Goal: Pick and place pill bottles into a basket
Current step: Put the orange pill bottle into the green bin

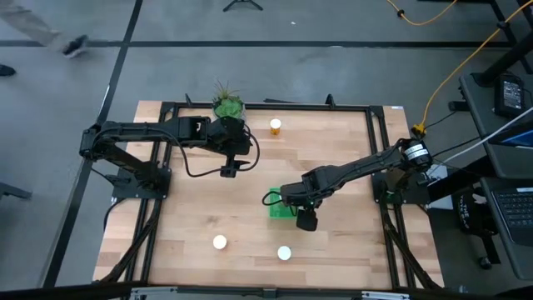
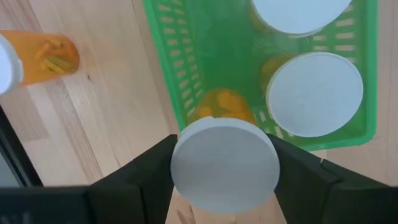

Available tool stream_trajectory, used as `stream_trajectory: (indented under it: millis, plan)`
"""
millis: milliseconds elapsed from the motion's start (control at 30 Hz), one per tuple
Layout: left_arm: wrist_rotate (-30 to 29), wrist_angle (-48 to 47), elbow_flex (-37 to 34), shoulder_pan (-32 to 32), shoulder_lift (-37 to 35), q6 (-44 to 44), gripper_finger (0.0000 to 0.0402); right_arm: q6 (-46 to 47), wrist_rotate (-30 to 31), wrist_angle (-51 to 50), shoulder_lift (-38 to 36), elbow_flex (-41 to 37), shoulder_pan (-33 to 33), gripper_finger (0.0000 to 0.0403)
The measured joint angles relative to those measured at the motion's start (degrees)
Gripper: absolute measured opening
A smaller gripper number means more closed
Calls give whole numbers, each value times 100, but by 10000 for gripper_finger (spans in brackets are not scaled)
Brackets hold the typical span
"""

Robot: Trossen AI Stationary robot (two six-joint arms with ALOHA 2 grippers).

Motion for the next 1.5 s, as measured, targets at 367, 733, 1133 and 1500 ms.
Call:
stream_trajectory:
  millis: [367,733,1133,1500]
  plan:
    - [-1,0,0,0,0,0,277,-148,2,-1,0,0,0,234]
    - [-1,0,0,0,0,1,277,-170,4,82,0,0,1,234]
    - [-3,0,0,0,0,42,277,-15,-87,328,-4,-210,0,234]
    - [-3,0,0,0,0,42,277,-42,-154,461,-4,-210,0,259]
